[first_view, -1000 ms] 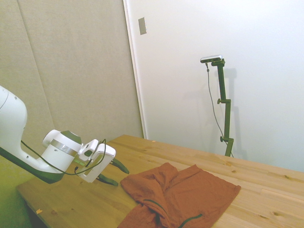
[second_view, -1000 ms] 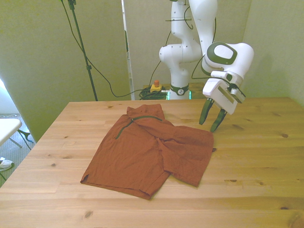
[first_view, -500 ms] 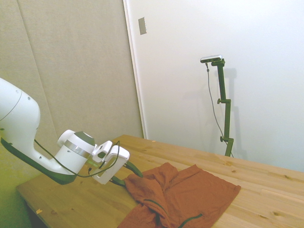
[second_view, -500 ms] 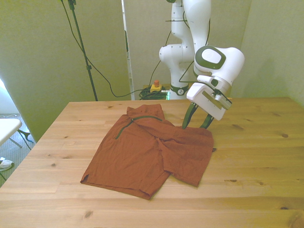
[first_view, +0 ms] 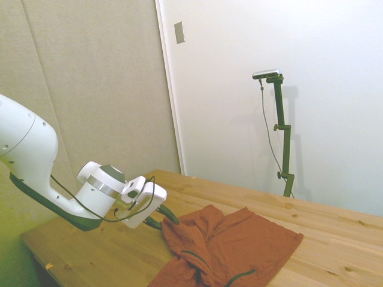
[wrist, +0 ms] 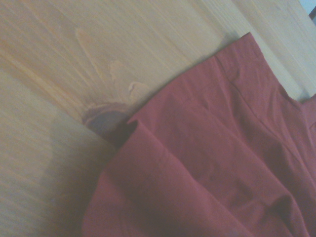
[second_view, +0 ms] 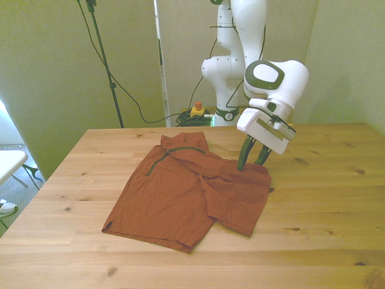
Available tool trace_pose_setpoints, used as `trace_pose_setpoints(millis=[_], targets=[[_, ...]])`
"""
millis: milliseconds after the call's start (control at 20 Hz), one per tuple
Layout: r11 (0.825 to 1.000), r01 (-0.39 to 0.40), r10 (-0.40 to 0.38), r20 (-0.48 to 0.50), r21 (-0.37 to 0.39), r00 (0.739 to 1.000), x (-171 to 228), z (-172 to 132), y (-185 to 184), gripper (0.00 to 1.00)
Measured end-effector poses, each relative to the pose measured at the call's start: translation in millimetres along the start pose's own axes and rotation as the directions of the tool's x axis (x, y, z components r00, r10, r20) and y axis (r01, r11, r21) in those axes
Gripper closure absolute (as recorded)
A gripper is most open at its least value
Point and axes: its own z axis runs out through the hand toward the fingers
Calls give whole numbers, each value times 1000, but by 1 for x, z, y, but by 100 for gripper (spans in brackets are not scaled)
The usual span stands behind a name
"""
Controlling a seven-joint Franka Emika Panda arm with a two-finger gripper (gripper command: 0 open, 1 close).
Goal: Fold the shorts
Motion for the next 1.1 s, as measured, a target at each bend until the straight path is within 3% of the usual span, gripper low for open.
trace_pose_setpoints(millis=[700, 900, 1100], targets=[[999, -54, 54, -12, 8, 998, 17, 6, 1, 100], [991, -135, 135, -56, -5, 989, 54, 3, 24, 100], [963, -265, 259, -107, -48, 960, 118, 5, 84, 100]])
